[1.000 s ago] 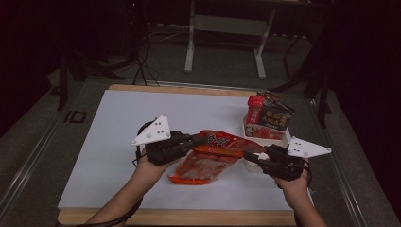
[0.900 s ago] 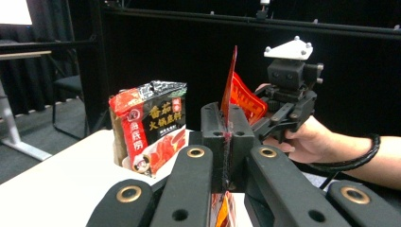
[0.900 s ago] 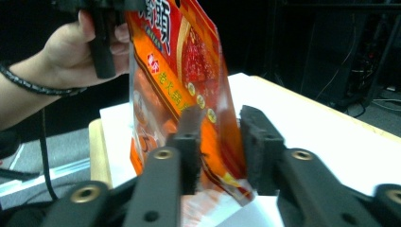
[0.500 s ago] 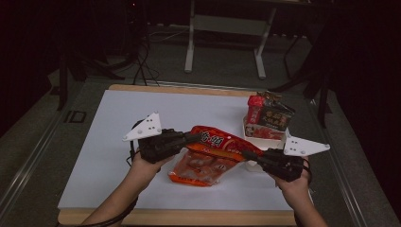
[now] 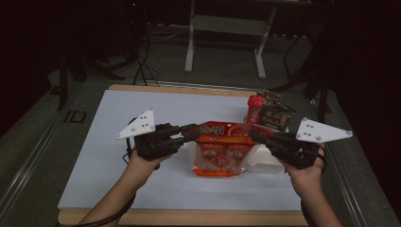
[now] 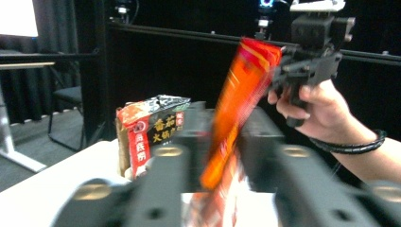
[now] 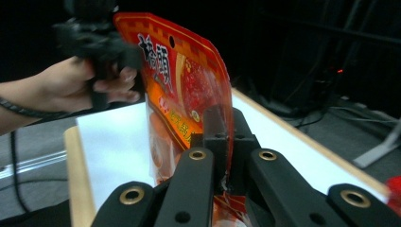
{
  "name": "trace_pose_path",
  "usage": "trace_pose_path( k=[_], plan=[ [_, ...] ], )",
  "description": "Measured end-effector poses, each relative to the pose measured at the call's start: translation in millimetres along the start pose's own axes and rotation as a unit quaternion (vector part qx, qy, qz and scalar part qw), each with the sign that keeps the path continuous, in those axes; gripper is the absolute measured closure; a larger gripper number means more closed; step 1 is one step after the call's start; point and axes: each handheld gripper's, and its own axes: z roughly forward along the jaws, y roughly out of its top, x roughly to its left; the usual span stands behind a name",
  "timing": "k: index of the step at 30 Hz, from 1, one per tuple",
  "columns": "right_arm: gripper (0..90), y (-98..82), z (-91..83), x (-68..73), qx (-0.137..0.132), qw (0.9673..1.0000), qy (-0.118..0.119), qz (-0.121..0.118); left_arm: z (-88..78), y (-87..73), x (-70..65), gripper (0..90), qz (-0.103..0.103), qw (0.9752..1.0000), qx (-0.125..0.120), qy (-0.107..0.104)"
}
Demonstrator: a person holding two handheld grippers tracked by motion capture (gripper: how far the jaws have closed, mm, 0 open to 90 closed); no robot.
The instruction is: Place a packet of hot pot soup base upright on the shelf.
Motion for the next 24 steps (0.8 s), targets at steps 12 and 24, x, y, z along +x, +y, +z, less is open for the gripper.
trace_pose_path(
  k=[12, 24],
  plan=[
    [90.0, 28.5, -44.3, -37.1, -0.047, 0.9959, -0.076, 0.008, -13.7, -35.4, -3.3, 0.8, 0.013, 0.9972, 0.024, 0.070],
    [90.0, 15.2, -80.6, -69.3, -0.021, 0.9901, -0.139, -0.001, -40.8, -71.2, 4.8, 0.8, -0.013, 0.9905, 0.067, 0.119]
  ],
)
